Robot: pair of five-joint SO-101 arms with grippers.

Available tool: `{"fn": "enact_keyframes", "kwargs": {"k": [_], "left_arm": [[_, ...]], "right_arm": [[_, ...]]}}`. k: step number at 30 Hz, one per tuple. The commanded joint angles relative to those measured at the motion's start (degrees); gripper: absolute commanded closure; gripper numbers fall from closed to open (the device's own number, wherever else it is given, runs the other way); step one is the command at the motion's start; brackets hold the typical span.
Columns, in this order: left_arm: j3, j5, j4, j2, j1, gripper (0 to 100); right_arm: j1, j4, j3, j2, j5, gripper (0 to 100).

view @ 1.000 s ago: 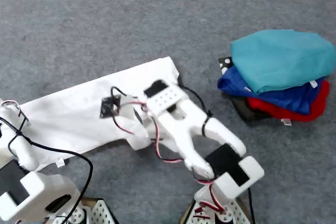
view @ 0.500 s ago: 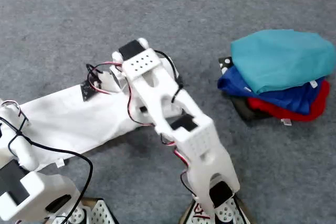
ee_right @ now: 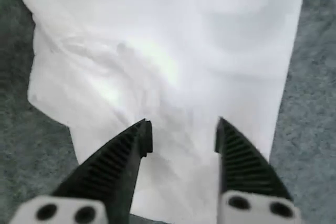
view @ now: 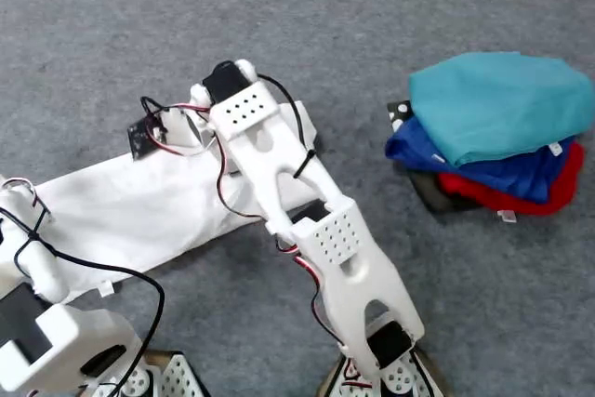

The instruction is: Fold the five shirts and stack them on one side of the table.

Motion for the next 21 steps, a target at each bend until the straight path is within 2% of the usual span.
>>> {"fn": "enact_keyframes", "kwargs": {"k": [1, 3, 6, 8, 10, 14, 21], "left_arm": [[-2.02, 0.0, -0.7, -0.31, -0.18, 98], [-2.02, 0.0, -0.7, -0.4, -0.18, 98], [-2.02, 0.0, -0.7, -0.4, -0.18, 98], [-2.02, 0.0, -0.7, -0.4, -0.18, 98], [-2.02, 0.0, -0.7, -0.4, -0.18, 98], [-2.02, 0.0, -0.7, -0.4, -0.18, 98], [-2.02, 0.0, -0.7, -0.4, -0.18, 98]], "right_arm": [[-0.84, 1.32, -4.09, -1.8, -2.2, 65.6], [-0.84, 1.32, -3.3, -4.0, -3.6, 73.6], [-0.92, 1.41, 1.36, -9.36, -7.82, 99.5], [-1.19, 1.41, 7.6, -14.02, -9.41, 95.9], [-1.71, 1.23, 15.16, -19.12, -9.58, 99.8], [-3.65, 0.35, 29.41, -27.82, -9.67, 99.8], [-4.79, -16.0, 49.36, -30.64, -9.85, 99.6]]}}
